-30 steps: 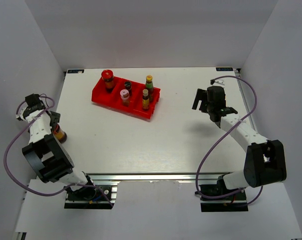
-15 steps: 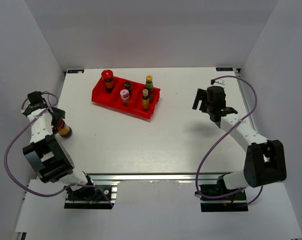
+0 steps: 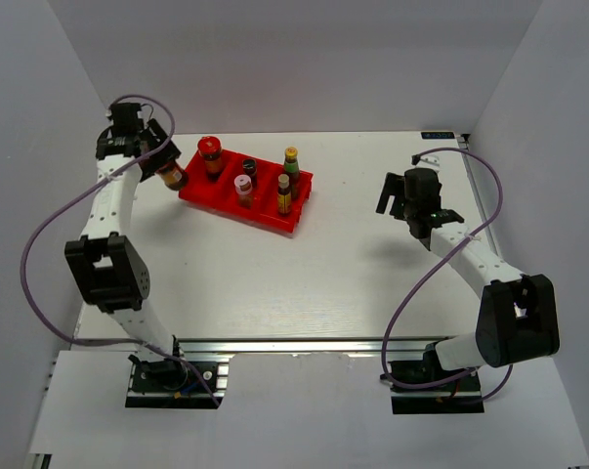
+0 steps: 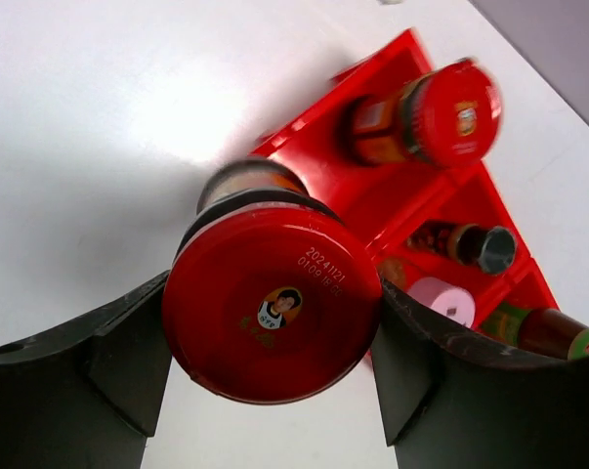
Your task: Organize the condiment bottles
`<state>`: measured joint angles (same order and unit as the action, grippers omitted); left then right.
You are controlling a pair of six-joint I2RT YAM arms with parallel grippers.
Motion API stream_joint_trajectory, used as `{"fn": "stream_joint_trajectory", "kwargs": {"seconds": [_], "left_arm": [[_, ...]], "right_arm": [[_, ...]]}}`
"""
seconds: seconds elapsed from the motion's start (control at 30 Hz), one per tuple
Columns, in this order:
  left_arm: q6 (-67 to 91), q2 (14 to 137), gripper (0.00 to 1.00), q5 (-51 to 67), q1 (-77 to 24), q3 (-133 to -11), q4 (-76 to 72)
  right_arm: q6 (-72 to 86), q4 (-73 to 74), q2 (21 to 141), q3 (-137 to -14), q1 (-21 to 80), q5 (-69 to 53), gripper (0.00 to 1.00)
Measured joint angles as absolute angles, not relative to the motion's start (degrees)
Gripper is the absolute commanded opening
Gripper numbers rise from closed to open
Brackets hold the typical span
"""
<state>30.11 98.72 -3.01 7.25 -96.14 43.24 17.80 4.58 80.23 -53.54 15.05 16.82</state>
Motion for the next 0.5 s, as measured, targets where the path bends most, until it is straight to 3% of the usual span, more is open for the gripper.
{"fn": "stream_joint_trajectory", "kwargs": {"seconds": [0.27,0.5], "left_arm": [[21.4,118.3,0.17,2.3,3.2,-119.0,48.1],[18.3,123.4,0.21,3.9,3.1,-122.3,50.9]], "right_arm": [[17.6,4.6,80.2,-53.5,15.0,18.4,0.89],[17.5,4.7,80.2,-53.5,15.0,19.4,0.89]]}}
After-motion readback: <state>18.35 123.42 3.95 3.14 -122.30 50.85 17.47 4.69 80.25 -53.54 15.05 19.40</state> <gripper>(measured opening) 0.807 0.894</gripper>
